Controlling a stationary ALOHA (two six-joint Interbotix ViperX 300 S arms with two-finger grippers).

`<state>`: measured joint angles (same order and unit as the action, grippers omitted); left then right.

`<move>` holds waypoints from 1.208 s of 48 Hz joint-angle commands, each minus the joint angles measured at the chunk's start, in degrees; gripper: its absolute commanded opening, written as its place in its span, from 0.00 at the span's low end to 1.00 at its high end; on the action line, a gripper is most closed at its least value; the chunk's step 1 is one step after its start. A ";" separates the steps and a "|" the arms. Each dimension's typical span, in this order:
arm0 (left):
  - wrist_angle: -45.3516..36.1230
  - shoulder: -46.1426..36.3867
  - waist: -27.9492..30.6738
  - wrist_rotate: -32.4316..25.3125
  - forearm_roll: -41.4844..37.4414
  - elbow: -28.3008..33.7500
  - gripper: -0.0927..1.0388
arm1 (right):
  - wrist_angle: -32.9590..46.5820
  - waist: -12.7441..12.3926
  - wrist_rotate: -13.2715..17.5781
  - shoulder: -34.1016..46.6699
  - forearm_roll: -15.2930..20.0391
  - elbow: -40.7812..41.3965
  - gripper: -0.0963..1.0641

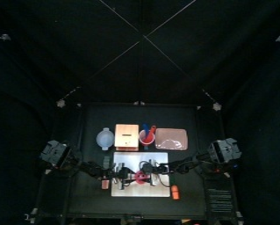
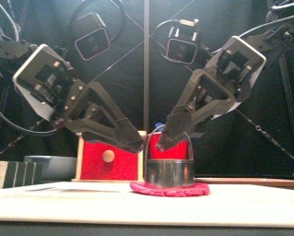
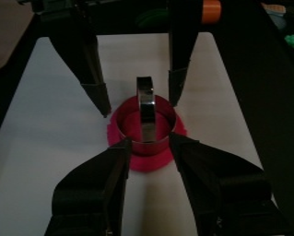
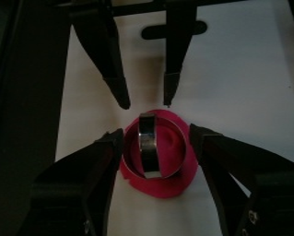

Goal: Get the cutter from the drawer then cut the dough then place the extra dough in the bowl
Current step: Cut the dough

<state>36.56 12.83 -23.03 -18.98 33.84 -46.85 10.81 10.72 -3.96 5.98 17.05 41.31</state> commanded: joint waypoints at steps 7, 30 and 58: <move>0.62 -0.09 0.18 -0.09 0.09 0.53 0.76 | -4.92 -0.18 0.00 -2.55 0.09 -3.43 0.87; 6.15 3.34 0.88 -0.70 1.67 0.09 0.66 | -10.46 -0.44 0.09 -2.55 1.23 -6.15 0.87; 6.50 4.57 0.88 -1.05 -0.26 1.49 0.51 | -12.48 -0.88 0.18 -2.46 1.23 -6.50 0.87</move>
<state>42.54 18.02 -22.24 -20.04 33.84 -46.67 -1.49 10.20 -3.87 5.98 18.19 36.04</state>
